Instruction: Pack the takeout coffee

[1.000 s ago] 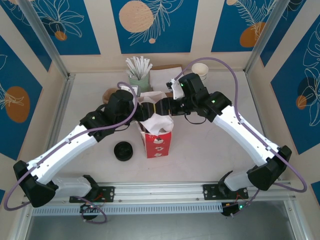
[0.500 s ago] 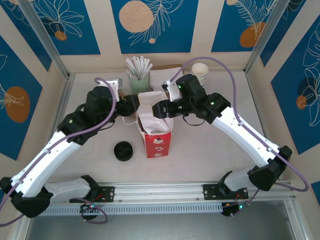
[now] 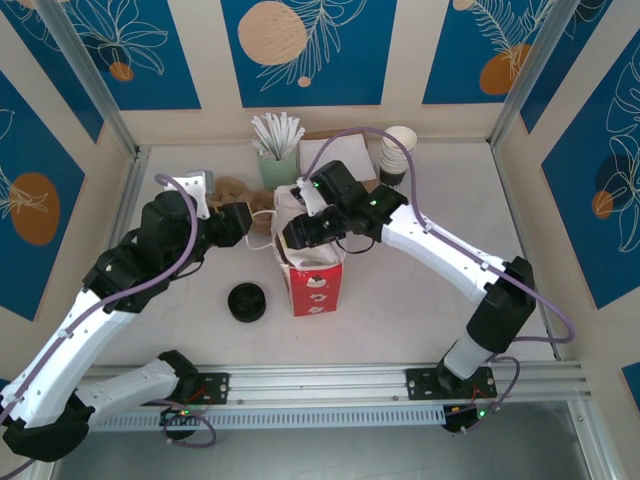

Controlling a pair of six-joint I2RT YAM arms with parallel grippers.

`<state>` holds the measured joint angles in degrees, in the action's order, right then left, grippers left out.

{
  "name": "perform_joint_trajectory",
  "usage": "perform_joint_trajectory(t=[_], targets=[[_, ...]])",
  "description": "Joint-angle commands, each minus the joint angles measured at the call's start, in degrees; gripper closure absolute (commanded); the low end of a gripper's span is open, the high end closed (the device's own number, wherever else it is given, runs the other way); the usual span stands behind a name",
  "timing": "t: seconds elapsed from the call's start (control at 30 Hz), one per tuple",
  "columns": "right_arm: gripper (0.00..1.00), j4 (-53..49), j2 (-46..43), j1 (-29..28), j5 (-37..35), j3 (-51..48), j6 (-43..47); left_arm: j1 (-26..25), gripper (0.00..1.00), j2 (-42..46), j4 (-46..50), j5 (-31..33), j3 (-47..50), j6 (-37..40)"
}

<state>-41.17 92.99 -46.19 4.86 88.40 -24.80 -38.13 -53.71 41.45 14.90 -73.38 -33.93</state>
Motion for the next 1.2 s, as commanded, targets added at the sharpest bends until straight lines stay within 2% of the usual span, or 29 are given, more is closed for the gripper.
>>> perform_joint_trajectory(t=[0.0, 0.23, 0.47, 0.6, 0.8, 0.93, 1.07, 1.17], targets=[[0.59, -0.62, 1.67, -1.15, -2.96, 1.47, 1.75, 0.97, 0.41, 0.89, 0.72, 0.8, 0.68, 1.36], [0.6, -2.47, 3.65, -1.53, -8.99, 2.49, 1.77, 1.26, 0.4, 0.68, 0.25, 0.26, 1.31, 1.42], [0.59, -5.4, 1.22, -1.27, -8.12, 9.2, 3.62, 1.6, 0.4, 0.06, -0.45, 0.35, 2.11, 1.93], [0.57, -7.84, -1.11, -0.18, -7.85, 14.39, 4.6, 1.98, 0.33, -0.37, -0.71, 2.05, 2.28, 3.31], [0.53, -10.35, -6.31, 3.31, -6.92, 19.97, 5.54, 2.75, 0.21, -0.38, -2.53, 9.1, 3.42, 6.14], [0.48, -9.16, -12.42, 8.33, -8.96, 16.41, 5.97, 3.46, 0.1, 0.77, -5.95, 17.08, 7.12, 8.38], [0.43, -5.53, -20.31, 18.6, -7.77, 6.66, 3.69, 4.43, 0.01, 3.59, -14.38, 24.25, 14.7, 12.98], [0.38, -1.28, -25.98, 25.62, -9.73, -2.62, 3.36, 6.17, 0.01, 5.4, -20.88, 27.21, 20.82, 16.31]])
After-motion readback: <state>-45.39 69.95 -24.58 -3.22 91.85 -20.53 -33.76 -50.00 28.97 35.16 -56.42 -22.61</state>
